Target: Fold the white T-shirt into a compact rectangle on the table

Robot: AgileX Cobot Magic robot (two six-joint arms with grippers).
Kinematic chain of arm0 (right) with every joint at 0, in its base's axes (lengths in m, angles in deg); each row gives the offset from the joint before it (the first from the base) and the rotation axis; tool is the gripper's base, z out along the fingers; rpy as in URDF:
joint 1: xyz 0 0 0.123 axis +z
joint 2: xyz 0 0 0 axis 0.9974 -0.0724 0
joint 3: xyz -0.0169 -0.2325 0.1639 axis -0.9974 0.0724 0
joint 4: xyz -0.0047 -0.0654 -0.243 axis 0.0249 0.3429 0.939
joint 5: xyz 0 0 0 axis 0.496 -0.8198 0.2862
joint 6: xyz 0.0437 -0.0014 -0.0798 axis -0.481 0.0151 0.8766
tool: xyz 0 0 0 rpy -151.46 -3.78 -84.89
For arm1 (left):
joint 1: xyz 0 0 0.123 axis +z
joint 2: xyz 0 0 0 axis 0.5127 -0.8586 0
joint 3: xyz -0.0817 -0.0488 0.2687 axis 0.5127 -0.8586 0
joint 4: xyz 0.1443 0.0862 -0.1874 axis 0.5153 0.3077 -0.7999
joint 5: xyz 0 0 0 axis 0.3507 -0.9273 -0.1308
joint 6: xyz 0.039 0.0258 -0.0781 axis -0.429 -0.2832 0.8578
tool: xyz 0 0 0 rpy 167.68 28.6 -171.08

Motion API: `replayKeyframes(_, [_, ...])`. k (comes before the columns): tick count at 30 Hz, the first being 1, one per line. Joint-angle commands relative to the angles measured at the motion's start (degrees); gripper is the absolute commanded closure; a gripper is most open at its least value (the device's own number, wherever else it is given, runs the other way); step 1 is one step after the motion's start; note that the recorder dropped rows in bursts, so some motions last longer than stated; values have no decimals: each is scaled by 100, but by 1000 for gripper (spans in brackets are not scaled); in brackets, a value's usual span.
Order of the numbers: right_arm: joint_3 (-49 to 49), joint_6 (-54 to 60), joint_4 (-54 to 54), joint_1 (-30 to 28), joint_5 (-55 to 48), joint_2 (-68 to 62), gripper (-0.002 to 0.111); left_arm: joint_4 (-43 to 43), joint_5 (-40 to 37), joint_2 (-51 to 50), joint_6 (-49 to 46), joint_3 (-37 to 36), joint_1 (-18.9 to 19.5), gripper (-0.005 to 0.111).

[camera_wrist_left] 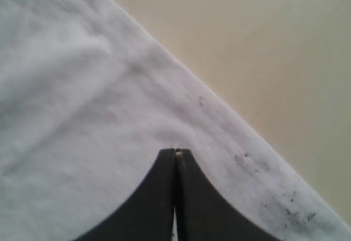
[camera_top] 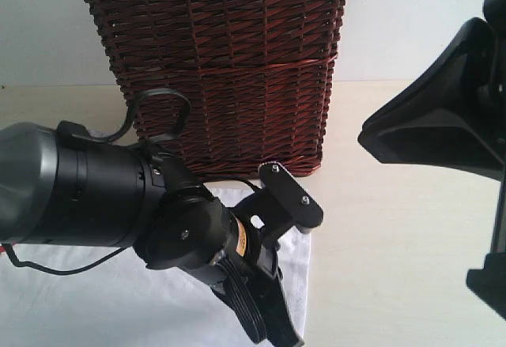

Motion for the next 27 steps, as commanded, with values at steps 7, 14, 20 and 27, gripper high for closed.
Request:
replayKeyframes(7, [14, 0, -46, -16, 7, 8, 108, -45, -253, -466, -192, -43, -203, 107])
replayKeyframes(14, [14, 0, -71, -16, 18, 8, 108, -45, 465, -700, -190, -43, -22, 107])
replayKeyframes(20, [14, 0, -71, -16, 18, 8, 108, -113, 695, -727, -77, -43, 136, 107])
replayKeyframes(27, [14, 0, -69, -16, 29, 8, 108, -125, 413, -241, -41, -43, 150, 107])
